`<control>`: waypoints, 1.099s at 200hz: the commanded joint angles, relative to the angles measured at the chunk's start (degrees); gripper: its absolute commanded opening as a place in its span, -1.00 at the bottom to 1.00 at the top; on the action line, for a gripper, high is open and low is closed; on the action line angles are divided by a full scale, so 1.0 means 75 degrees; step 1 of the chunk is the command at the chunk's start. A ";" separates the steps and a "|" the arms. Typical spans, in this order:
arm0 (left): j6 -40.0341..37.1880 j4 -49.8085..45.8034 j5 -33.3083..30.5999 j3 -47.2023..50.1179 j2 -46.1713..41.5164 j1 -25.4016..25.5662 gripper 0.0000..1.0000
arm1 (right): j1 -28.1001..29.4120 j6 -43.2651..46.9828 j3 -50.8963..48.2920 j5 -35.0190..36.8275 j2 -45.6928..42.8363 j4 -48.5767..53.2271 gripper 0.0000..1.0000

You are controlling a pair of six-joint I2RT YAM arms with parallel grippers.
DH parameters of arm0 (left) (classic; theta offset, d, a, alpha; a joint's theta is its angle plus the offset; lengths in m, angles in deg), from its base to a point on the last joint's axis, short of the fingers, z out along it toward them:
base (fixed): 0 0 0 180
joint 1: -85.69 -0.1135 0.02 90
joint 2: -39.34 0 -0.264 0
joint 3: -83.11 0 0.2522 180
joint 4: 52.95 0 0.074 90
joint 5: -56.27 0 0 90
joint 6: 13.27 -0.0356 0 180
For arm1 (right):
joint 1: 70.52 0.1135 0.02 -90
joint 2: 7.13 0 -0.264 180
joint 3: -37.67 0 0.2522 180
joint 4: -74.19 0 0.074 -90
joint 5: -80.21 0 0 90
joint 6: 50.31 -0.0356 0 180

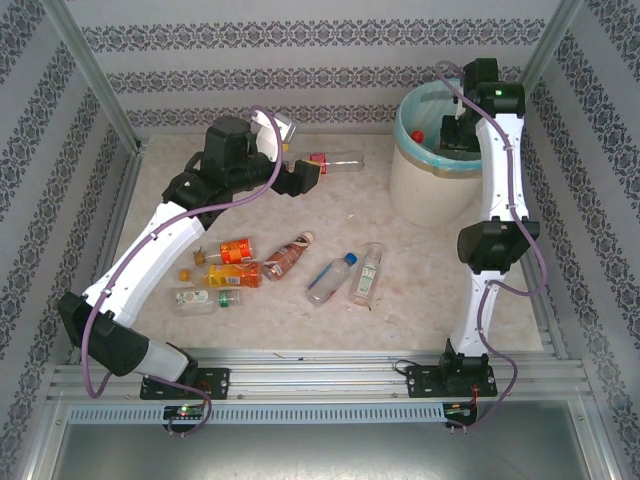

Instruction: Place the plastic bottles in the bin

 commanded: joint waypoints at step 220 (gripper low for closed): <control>-0.0043 0.0373 -0.0259 0.0503 -0.0511 0.0091 0.89 | 0.0275 -0.0725 -0.0417 -0.1935 -0.2051 -0.0927 0.05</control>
